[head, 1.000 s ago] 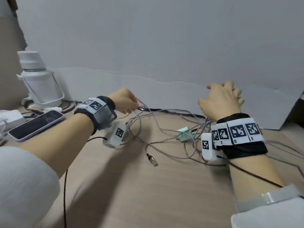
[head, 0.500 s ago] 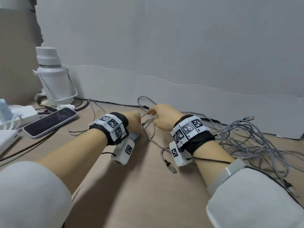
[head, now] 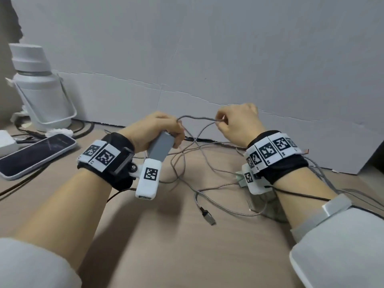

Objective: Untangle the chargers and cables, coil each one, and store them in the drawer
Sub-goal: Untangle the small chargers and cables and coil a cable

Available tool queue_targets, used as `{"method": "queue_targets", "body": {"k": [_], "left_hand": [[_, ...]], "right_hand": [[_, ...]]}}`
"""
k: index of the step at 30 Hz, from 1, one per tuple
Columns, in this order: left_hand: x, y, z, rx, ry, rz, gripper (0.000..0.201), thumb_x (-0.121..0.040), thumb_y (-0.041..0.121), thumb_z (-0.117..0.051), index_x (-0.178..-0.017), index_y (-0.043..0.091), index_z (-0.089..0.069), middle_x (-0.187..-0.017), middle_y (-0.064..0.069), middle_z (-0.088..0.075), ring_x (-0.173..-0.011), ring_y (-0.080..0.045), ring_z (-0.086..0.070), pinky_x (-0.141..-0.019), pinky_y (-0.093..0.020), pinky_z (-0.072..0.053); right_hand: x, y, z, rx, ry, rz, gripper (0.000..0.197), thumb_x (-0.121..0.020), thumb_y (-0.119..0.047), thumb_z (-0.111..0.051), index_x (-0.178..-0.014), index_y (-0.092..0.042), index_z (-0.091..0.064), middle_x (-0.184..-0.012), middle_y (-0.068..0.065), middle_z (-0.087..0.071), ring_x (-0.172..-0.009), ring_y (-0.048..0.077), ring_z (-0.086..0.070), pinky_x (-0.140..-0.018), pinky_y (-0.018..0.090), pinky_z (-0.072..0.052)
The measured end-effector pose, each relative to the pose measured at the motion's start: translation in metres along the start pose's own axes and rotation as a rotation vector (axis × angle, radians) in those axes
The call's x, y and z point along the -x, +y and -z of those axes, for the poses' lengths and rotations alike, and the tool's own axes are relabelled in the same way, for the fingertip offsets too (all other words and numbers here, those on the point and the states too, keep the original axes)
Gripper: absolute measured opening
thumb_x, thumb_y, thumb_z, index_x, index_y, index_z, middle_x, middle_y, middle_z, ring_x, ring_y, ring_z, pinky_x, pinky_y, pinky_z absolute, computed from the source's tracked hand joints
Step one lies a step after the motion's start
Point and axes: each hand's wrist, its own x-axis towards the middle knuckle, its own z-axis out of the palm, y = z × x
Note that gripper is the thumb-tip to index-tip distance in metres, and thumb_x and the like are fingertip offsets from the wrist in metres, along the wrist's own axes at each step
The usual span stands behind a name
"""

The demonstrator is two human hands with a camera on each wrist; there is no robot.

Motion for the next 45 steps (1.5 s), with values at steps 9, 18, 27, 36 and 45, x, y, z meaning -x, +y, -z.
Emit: {"method": "queue_targets", "body": {"k": [9, 18, 27, 36, 45], "left_hand": [[-0.027, 0.005, -0.009, 0.657, 0.560, -0.265, 0.043, -0.100, 0.032, -0.061, -0.062, 0.016, -0.048, -0.060, 0.002, -0.051, -0.059, -0.013, -0.054, -0.066, -0.026, -0.047], [-0.018, 0.003, -0.057, 0.037, 0.119, -0.207, 0.030, -0.107, 0.026, -0.046, -0.088, 0.009, -0.061, -0.053, 0.005, -0.038, -0.057, -0.020, -0.054, -0.062, -0.025, -0.047], [-0.007, 0.029, -0.097, 0.412, -0.244, -0.148, 0.033, -0.098, 0.041, -0.053, -0.074, 0.017, -0.048, -0.059, 0.005, -0.019, -0.050, -0.014, -0.024, -0.060, -0.028, -0.041], [-0.003, 0.055, -0.101, 0.537, 0.025, -0.276, 0.049, -0.107, 0.043, -0.037, -0.063, 0.022, -0.037, -0.052, 0.009, -0.021, -0.043, -0.006, -0.015, -0.041, -0.017, -0.009], [-0.002, 0.055, -0.019, 1.220, 0.356, -0.444, 0.049, -0.110, 0.036, -0.032, -0.068, 0.016, -0.047, -0.050, 0.008, -0.020, -0.037, -0.006, -0.016, -0.032, -0.018, -0.015]], "right_hand": [[0.021, 0.068, 0.061, -0.626, 0.158, -0.175, 0.019, -0.089, -0.033, -0.074, -0.077, -0.018, -0.070, -0.066, 0.000, -0.071, -0.063, 0.013, -0.066, -0.069, 0.031, -0.046], [0.051, 0.062, 0.089, -0.799, 0.395, -0.220, 0.029, -0.097, -0.030, -0.064, -0.085, -0.006, -0.074, -0.050, -0.009, -0.031, -0.048, 0.012, -0.027, -0.049, 0.027, -0.029], [0.047, 0.058, 0.092, -0.415, 0.366, -0.394, 0.051, -0.101, -0.028, -0.054, -0.058, -0.017, -0.029, -0.056, 0.001, -0.025, -0.053, 0.019, -0.023, -0.042, 0.029, -0.019], [0.037, 0.042, 0.074, -0.348, 0.213, -0.356, 0.053, -0.102, -0.034, -0.054, -0.057, -0.013, -0.037, -0.053, 0.000, -0.032, -0.052, 0.019, -0.032, -0.047, 0.029, -0.025], [0.061, 0.039, 0.014, -0.837, -0.096, -0.186, 0.022, -0.102, -0.019, -0.056, -0.106, 0.002, -0.064, -0.058, 0.003, -0.056, -0.064, 0.024, -0.064, -0.082, 0.048, -0.054]]}}
